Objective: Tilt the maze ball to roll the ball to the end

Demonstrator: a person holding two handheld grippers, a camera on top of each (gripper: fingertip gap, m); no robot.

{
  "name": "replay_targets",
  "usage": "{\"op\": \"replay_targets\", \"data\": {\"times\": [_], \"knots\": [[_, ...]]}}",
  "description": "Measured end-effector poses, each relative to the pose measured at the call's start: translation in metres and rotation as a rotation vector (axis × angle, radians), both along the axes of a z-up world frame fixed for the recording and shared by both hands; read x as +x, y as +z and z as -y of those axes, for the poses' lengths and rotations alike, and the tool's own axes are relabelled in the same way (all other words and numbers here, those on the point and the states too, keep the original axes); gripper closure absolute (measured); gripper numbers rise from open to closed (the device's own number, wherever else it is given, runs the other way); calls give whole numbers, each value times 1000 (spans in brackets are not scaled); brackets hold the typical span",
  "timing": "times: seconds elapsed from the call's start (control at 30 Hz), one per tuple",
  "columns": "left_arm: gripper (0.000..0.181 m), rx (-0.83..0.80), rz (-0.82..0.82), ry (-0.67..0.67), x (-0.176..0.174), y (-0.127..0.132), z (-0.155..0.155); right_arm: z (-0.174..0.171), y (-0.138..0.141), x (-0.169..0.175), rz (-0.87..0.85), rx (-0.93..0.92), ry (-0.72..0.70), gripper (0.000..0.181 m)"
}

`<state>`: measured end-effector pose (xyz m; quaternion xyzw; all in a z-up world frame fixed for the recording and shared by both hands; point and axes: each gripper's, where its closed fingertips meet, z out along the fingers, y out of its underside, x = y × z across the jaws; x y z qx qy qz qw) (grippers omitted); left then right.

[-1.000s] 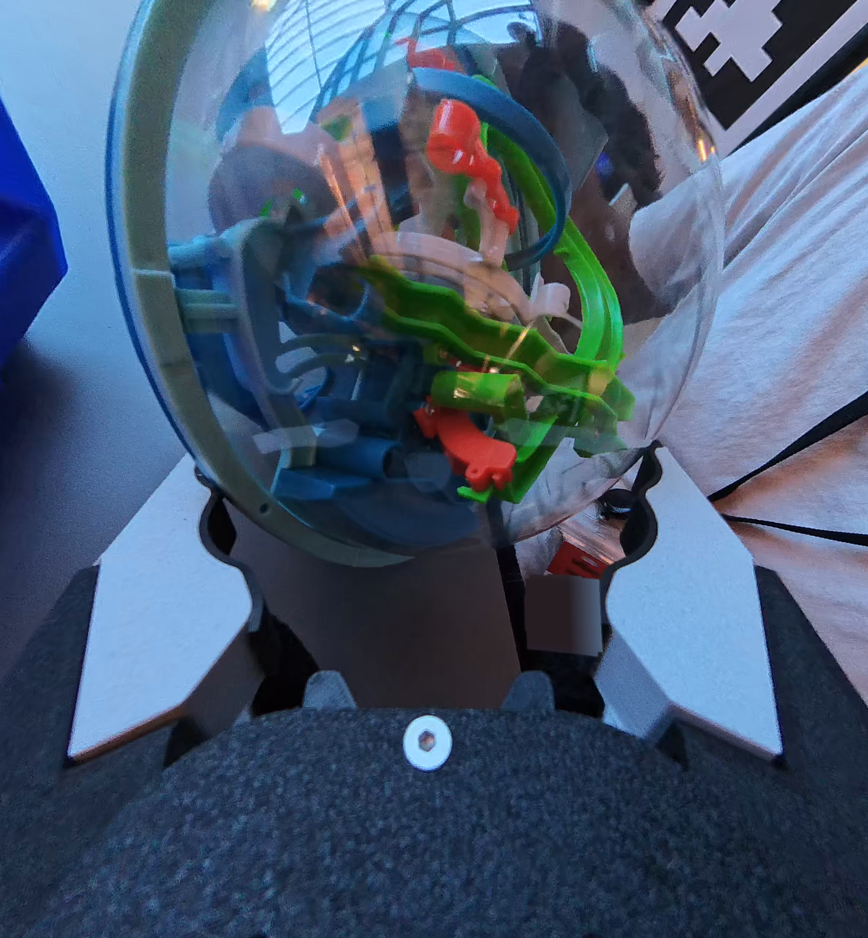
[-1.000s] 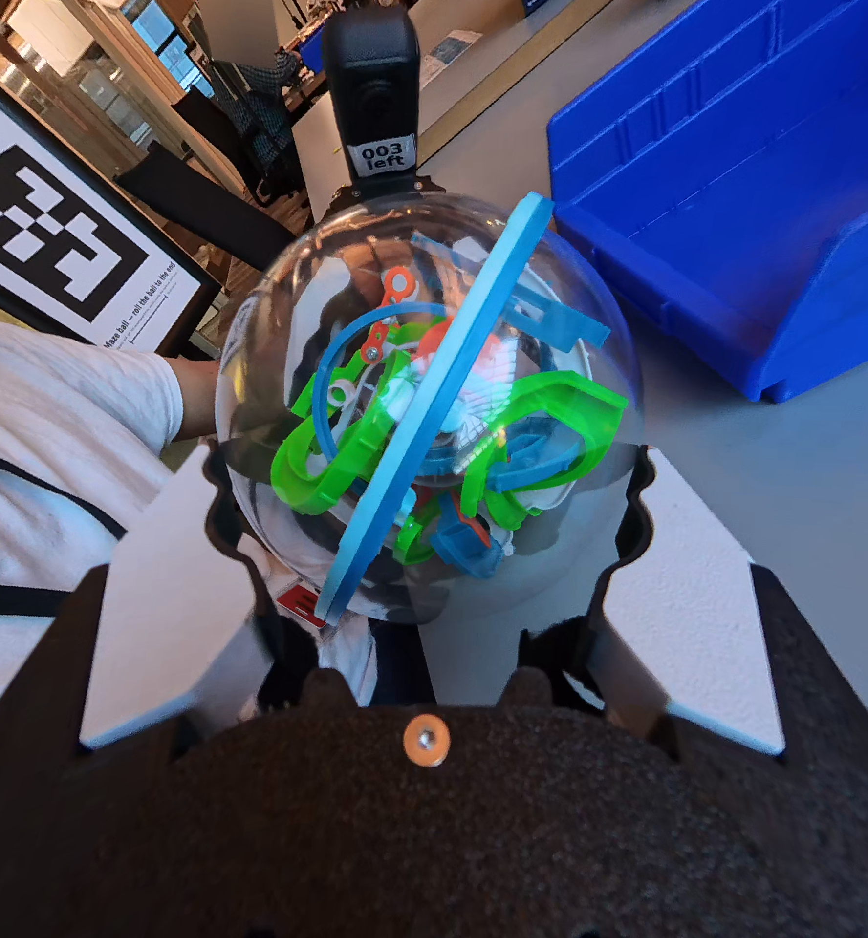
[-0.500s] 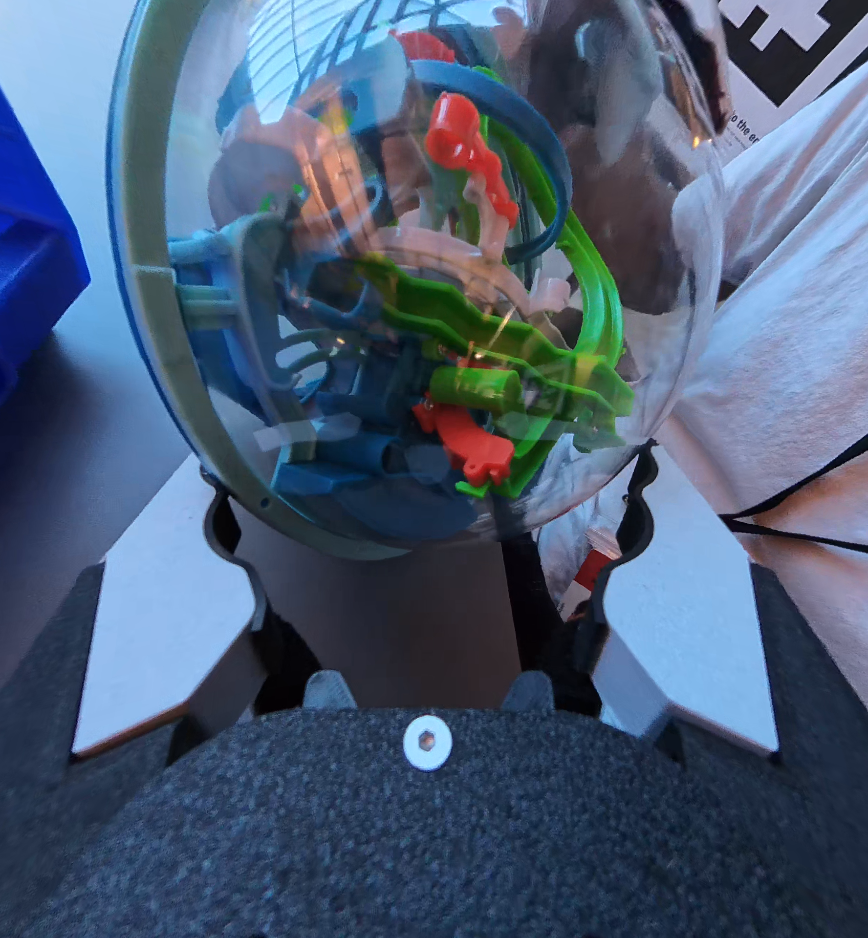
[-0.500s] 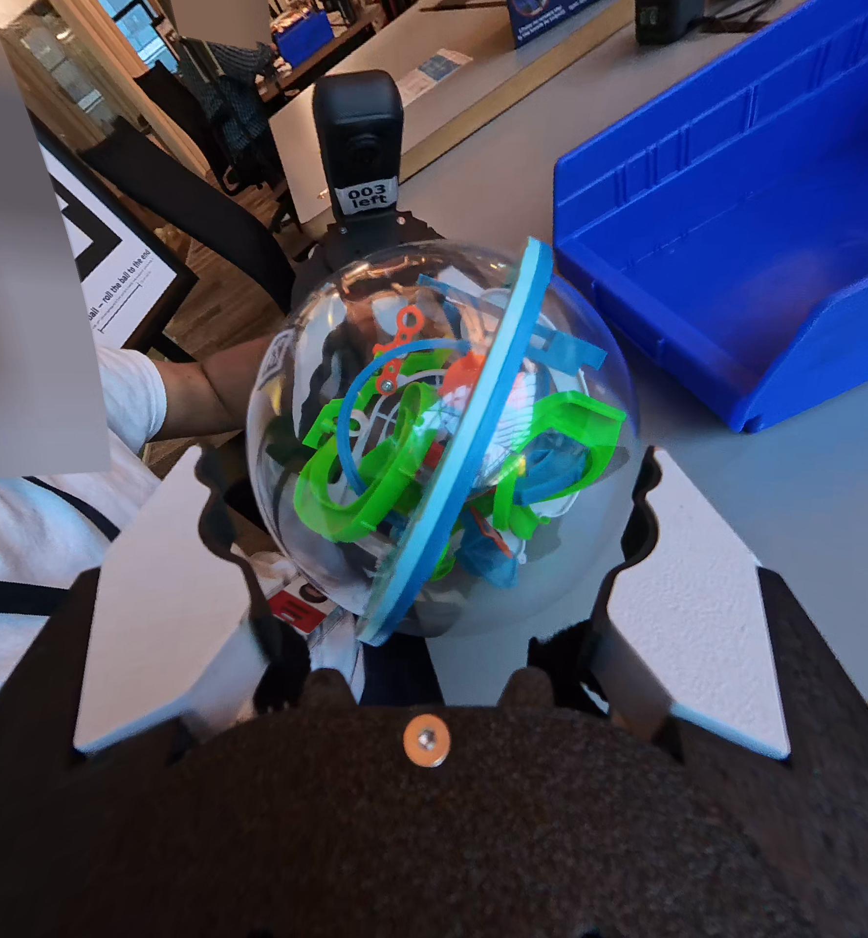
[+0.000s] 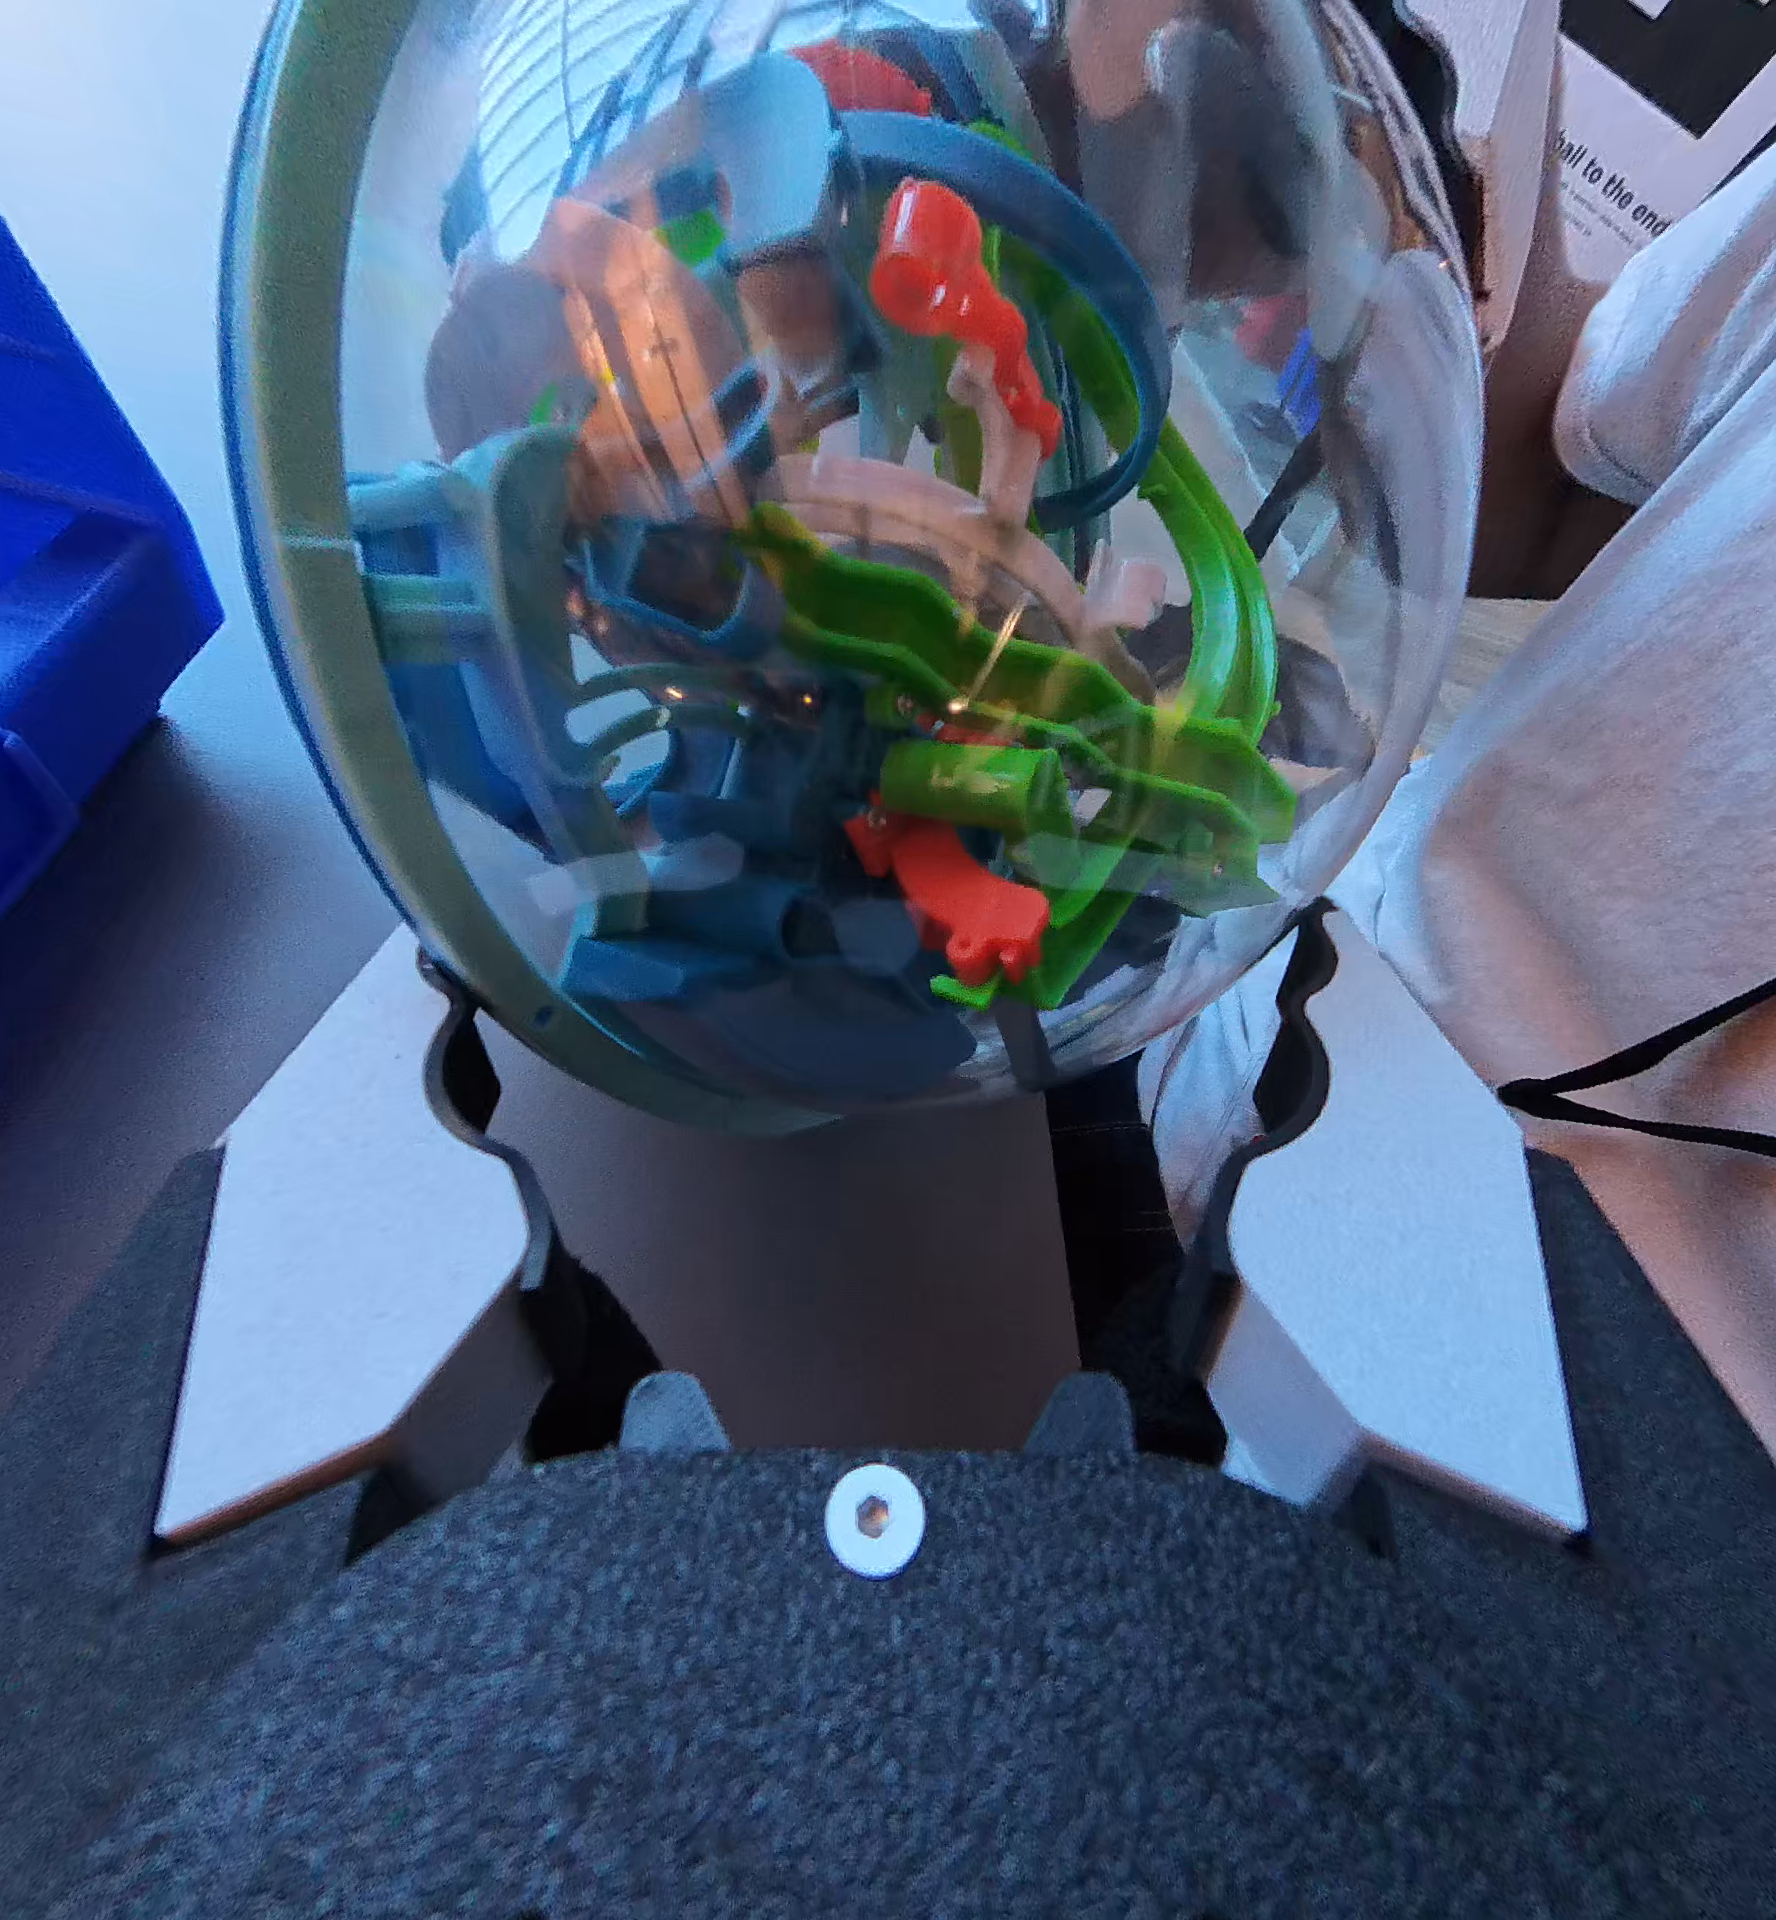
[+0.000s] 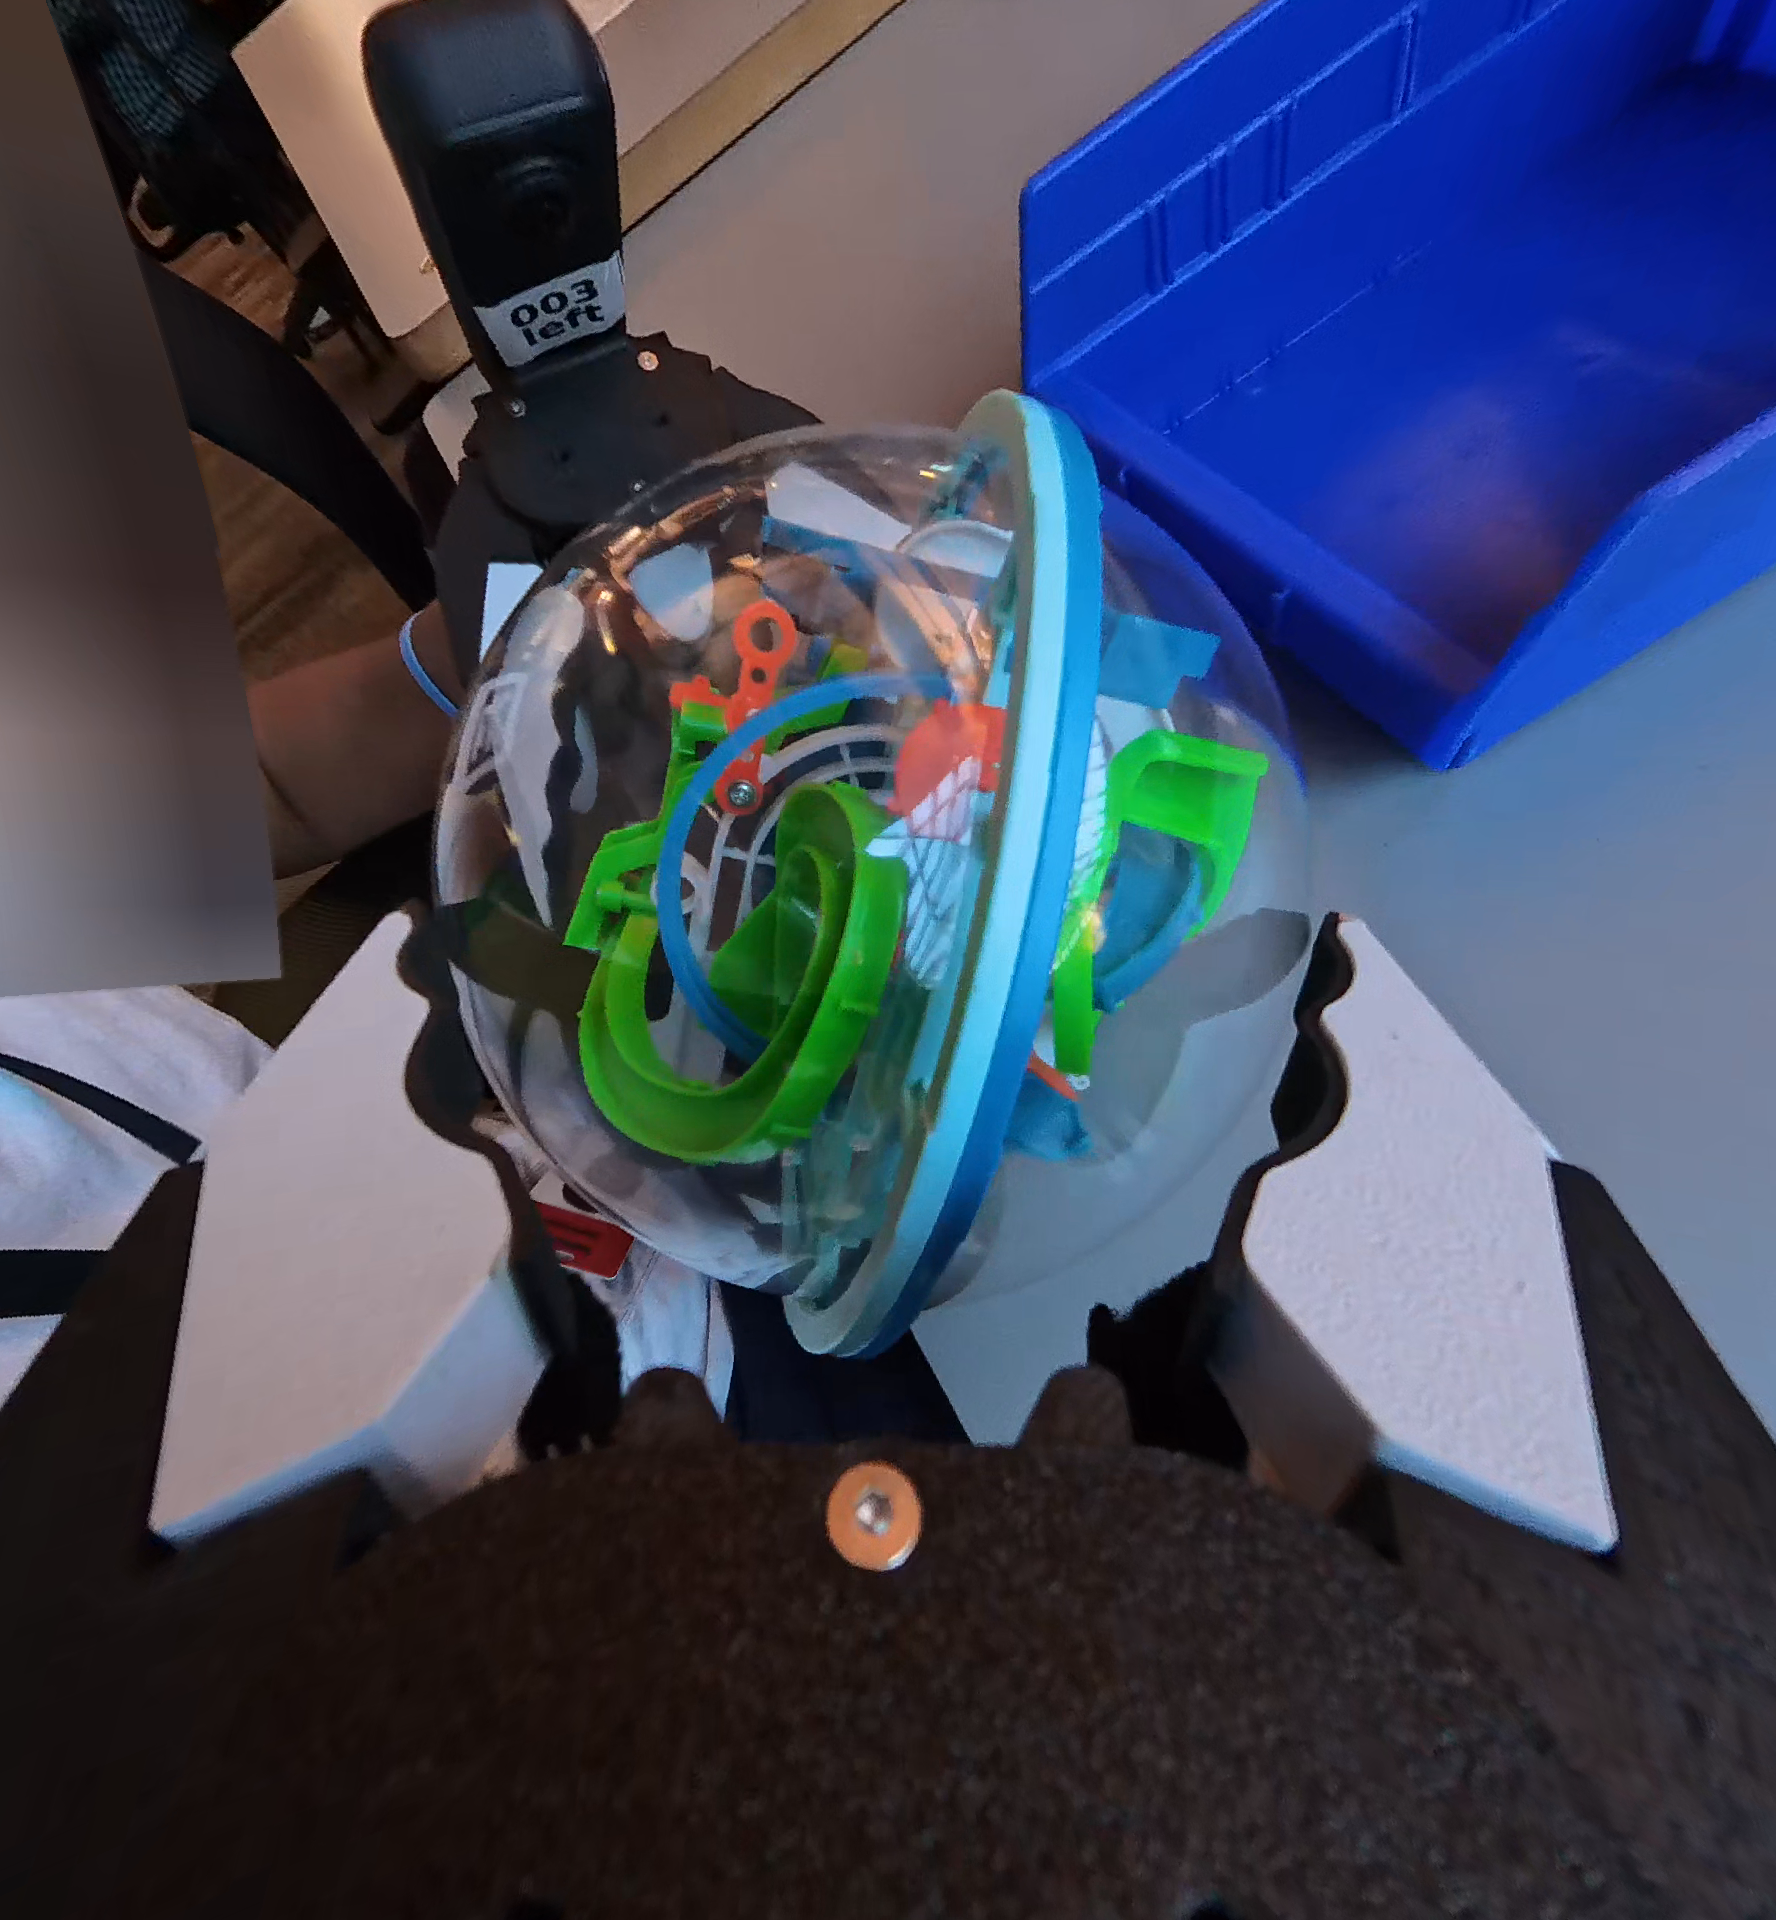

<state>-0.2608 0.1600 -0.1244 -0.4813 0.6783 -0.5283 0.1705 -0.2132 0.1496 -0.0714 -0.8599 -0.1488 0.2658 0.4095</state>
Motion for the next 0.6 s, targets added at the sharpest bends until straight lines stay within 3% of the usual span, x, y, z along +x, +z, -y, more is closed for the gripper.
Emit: {"op": "replay_targets", "data": {"times": [0.37, 0.6], "knots": [[32, -42, 21, -9, 1, 0, 3, 3, -2, -1, 28, -23, 19, 28], [23, -91, -37, -65, 3, -7, 11, 4, -1, -3, 37, 22, 47, 28]]}}
